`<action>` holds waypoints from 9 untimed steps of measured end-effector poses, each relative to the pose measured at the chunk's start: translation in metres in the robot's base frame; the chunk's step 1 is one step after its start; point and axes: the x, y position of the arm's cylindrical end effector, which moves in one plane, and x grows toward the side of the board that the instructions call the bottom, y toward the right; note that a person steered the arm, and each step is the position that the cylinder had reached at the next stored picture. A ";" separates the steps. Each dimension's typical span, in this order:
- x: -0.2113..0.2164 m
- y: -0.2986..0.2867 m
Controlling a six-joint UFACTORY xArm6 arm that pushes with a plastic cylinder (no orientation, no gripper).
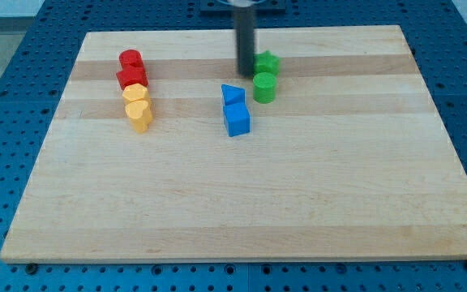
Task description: Push the green circle below the green star
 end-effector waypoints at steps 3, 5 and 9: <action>0.018 -0.025; 0.050 -0.203; 0.041 0.052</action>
